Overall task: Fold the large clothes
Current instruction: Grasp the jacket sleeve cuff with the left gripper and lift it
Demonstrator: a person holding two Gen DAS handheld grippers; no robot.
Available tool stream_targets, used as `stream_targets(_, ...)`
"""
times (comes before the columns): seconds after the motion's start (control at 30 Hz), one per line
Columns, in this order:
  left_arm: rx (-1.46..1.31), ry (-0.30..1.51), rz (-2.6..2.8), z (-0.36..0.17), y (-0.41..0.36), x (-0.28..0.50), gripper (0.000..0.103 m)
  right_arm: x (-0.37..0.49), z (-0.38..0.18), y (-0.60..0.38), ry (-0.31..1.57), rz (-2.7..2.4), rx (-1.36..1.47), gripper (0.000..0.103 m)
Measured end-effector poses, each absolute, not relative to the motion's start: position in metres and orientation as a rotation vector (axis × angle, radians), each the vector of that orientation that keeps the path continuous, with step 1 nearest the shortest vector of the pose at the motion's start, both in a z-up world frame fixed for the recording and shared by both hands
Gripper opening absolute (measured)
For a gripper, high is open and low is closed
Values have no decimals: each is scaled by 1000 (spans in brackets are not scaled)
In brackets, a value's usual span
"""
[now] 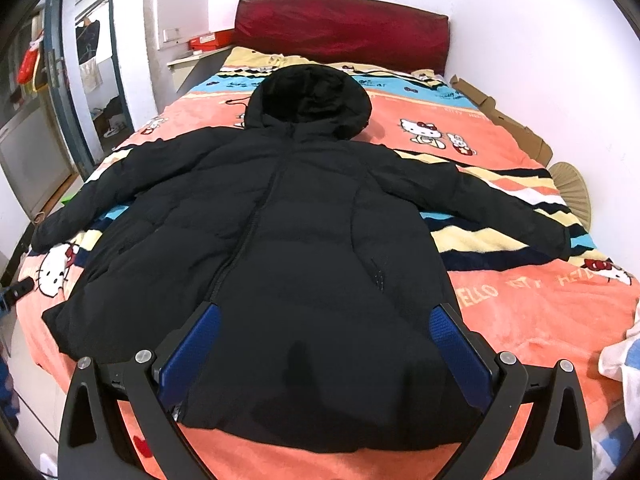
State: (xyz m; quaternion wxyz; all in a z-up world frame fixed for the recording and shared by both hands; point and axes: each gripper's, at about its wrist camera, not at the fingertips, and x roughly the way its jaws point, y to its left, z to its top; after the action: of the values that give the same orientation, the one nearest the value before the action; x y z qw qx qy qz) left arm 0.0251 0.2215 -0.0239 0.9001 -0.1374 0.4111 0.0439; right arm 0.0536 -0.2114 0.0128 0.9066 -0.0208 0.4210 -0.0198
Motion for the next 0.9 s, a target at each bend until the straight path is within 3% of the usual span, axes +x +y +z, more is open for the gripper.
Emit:
stream_targets(0.5,-534,900,463,-79,414,113,78,76,0,-238,898,-89,-16,103)
stream_targets(0.9,-806,928,452,-125,460,150,77,87,-3,-242,909,-116,-35,103)
